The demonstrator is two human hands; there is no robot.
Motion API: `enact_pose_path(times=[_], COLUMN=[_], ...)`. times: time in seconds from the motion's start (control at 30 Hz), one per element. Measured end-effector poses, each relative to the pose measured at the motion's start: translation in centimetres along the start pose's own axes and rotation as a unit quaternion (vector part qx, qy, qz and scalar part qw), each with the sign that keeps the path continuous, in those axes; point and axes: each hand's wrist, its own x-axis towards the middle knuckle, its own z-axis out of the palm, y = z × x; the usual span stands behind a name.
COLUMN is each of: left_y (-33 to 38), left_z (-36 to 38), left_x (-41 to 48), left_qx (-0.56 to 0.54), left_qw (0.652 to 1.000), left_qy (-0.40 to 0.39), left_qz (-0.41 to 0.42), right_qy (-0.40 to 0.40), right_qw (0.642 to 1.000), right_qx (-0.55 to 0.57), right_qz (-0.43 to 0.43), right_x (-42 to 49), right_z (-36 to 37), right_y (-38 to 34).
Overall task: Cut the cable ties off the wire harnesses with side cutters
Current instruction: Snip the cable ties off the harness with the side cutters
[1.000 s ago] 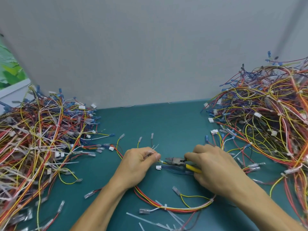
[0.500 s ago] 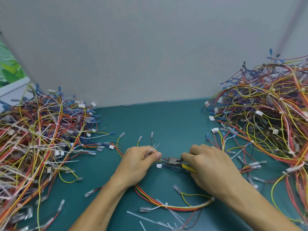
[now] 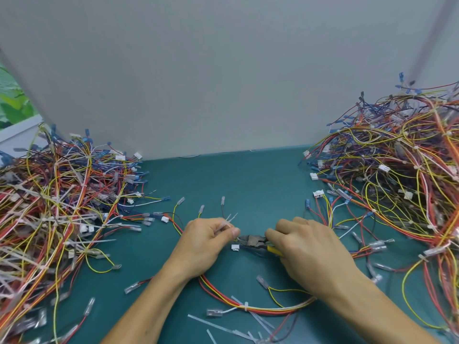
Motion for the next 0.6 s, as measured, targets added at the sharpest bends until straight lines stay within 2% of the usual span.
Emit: enact_pose_path(times=[0.33, 0.5, 0.6], left_y=[-0.1, -0.1, 0.4], left_z=[0.0, -0.2, -0.5], left_x=[0.0, -0.1, -0.3], left_qx=[-0.016, -0.022, -0.043], left_qw=[1.0, 1.0, 0.998], left_qy=[-0.002, 0.012, 0.05], left_qz=[-0.004, -0.001, 0.003], right_qy=[-0.08, -0.076, -0.029], right_qw=[0.996, 0.995, 0.989], right_qx=[0.039, 0.048, 0.104], right_qz=[0.024, 0.039, 0.101], right_x=[0.2, 0.3, 0.3], right_z=[0.3, 0.2, -0.2], right_y=[0.0, -0.1, 1.5])
